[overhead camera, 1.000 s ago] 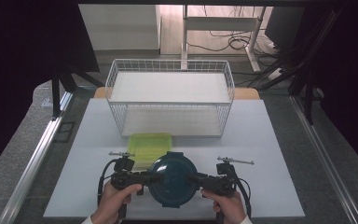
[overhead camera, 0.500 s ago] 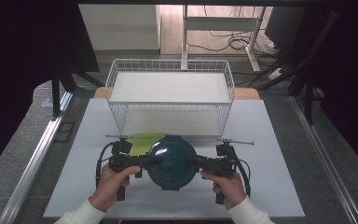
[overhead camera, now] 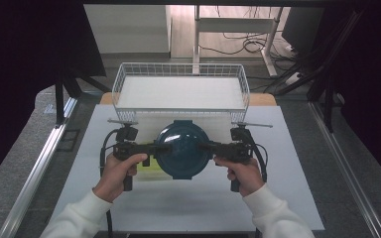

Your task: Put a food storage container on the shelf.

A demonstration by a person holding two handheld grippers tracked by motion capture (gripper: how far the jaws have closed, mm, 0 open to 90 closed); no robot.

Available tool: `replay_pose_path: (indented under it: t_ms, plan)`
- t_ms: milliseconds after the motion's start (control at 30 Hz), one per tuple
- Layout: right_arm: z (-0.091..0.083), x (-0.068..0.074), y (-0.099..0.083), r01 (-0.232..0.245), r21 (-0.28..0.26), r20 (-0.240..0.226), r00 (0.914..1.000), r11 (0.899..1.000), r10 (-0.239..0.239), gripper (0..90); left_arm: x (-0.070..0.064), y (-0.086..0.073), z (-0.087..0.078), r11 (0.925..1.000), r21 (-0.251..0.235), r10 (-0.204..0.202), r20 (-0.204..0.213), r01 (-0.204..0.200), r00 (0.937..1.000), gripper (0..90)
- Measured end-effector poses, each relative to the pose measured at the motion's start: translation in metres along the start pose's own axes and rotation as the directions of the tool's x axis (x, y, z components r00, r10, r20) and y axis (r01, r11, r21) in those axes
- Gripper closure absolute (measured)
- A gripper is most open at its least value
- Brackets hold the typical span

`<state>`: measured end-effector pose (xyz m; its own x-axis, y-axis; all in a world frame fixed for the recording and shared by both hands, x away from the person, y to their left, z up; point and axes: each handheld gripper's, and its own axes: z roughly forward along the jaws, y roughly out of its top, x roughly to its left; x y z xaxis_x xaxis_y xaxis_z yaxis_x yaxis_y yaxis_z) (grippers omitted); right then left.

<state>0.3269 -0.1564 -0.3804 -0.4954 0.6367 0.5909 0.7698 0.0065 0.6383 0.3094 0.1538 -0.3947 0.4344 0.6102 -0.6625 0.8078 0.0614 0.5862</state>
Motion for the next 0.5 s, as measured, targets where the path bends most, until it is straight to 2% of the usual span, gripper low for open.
replay_pose_path:
  t_ms: [133,267,500]
  plan:
    - [-0.001,0.005,0.019,0.024,-0.012,0.004,0.9997,1.0,-0.024,39.0,0.0,0.016,-0.003,0.9996,-0.028,0.011,0.012,-0.011,0.9999,36.6]
    - [0.001,0.006,0.034,0.032,-0.023,0.01,0.9994,0.999,-0.032,39.1,0.002,0.028,-0.003,0.9991,-0.041,0.006,0.022,-0.005,0.9997,36.7]
    - [0.002,0.009,0.051,0.05,-0.039,0.011,0.9987,0.998,-0.049,39.1,0.002,0.044,-0.006,0.9986,-0.052,0.013,0.024,-0.011,0.9996,36.9]
